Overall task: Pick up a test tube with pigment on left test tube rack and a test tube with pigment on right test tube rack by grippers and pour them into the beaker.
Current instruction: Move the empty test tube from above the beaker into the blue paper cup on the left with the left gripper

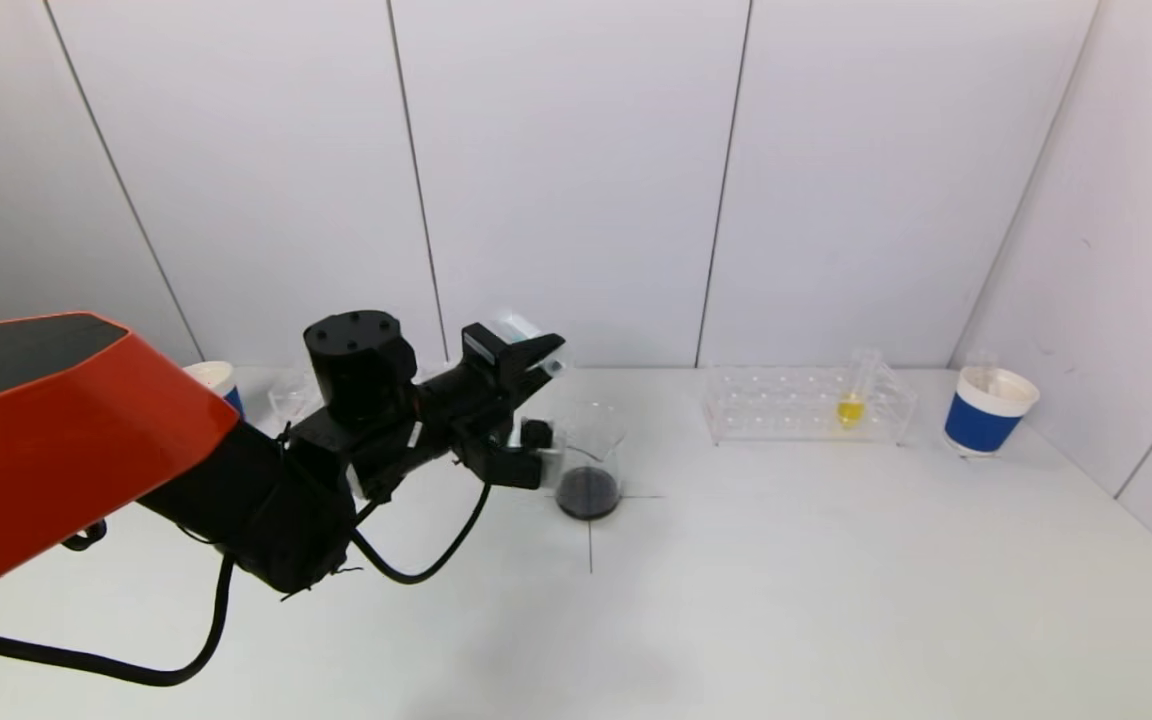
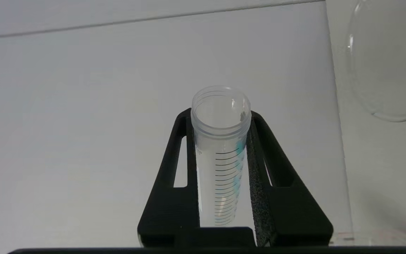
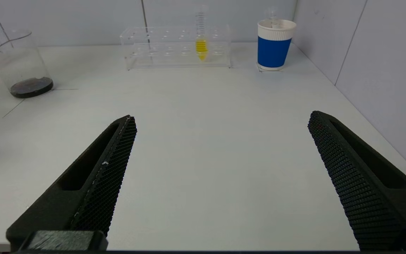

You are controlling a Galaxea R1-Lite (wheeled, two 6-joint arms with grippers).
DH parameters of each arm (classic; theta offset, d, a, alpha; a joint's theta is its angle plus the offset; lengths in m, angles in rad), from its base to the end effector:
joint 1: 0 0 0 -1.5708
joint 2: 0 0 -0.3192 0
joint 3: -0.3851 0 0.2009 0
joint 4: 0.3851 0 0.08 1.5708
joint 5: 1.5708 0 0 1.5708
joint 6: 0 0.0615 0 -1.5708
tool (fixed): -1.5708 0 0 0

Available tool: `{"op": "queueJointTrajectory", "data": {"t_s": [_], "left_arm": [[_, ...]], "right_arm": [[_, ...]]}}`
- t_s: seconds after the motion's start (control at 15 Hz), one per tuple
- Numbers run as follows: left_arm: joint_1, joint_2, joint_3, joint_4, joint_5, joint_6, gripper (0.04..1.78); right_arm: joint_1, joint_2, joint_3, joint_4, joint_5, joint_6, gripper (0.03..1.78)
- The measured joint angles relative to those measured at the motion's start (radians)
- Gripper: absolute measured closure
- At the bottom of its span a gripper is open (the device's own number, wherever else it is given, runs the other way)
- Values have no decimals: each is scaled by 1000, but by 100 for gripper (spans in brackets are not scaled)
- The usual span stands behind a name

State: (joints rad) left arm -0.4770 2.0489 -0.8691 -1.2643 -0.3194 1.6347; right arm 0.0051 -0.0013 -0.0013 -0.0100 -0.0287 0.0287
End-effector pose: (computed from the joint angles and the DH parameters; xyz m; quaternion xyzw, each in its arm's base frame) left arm 0.3691 -0.2125 0.1517 0.6694 -0.3114 -0.2343 0.6325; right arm 0.0083 -0.0017 0.0773 0.0145 -0.0065 -0.0117 0.9998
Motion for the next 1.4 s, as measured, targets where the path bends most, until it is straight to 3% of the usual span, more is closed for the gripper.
{"op": "queueJointTrajectory", "data": {"t_s": [0.47, 0.67, 1.0, 1.4], "left_arm": [[-19, -160, -3, 114, 291, -436, 140], [-18, -214, -26, 135, 376, -613, 140], [45, -317, -29, 211, 390, -739, 140], [182, -412, -107, 456, 392, -1016, 140]], "right_arm": [[0, 0, 0, 0, 0, 0, 4], [0, 0, 0, 0, 0, 0, 4], [0, 0, 0, 0, 0, 0, 4], [0, 0, 0, 0, 0, 0, 4]]}}
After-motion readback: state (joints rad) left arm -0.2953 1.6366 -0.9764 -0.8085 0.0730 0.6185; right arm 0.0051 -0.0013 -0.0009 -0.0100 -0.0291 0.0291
